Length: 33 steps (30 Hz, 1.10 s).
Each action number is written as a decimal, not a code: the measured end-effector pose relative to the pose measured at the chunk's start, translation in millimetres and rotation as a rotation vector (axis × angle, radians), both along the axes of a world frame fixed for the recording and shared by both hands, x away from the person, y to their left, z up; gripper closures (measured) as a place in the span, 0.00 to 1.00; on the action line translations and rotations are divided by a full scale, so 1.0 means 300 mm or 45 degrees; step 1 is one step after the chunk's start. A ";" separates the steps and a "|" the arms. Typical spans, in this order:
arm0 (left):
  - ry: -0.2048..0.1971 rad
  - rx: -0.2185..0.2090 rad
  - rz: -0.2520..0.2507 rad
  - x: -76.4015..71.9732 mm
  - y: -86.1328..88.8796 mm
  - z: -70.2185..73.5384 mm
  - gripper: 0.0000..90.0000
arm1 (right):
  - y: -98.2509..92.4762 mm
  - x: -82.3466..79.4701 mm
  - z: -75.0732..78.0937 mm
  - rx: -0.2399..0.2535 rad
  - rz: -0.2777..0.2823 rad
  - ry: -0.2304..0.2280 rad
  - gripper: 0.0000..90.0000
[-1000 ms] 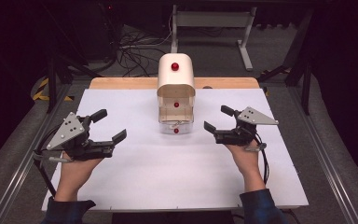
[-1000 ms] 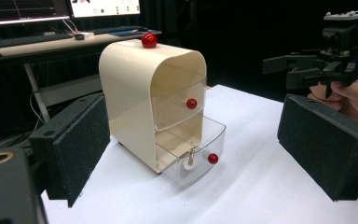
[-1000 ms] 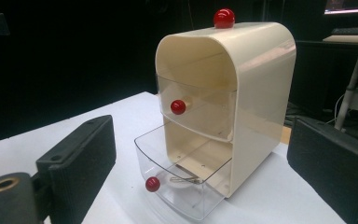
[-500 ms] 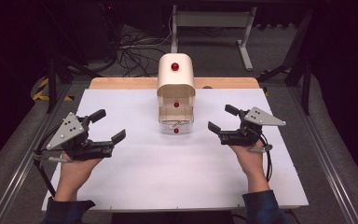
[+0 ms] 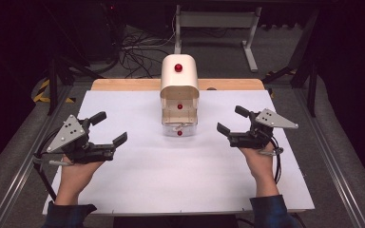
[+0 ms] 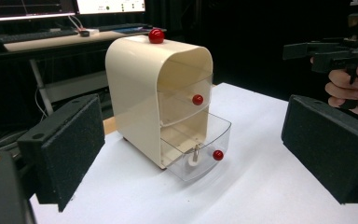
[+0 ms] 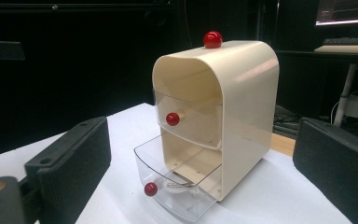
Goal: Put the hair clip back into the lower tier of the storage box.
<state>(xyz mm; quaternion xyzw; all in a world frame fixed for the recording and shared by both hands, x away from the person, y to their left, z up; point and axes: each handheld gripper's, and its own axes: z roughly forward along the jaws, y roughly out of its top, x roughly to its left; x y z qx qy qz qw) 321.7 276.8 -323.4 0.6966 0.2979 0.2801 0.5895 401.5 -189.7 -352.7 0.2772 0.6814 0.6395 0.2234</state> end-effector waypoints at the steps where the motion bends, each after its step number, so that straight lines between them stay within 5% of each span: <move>1: -0.001 0.002 -0.002 -0.001 0.002 0.001 0.07 | -0.002 -0.001 0.000 0.003 0.001 0.003 0.05; 33: -0.003 0.002 0.021 -0.003 0.029 -0.020 0.05 | -0.109 -0.029 0.027 0.031 -0.034 -0.016 0.03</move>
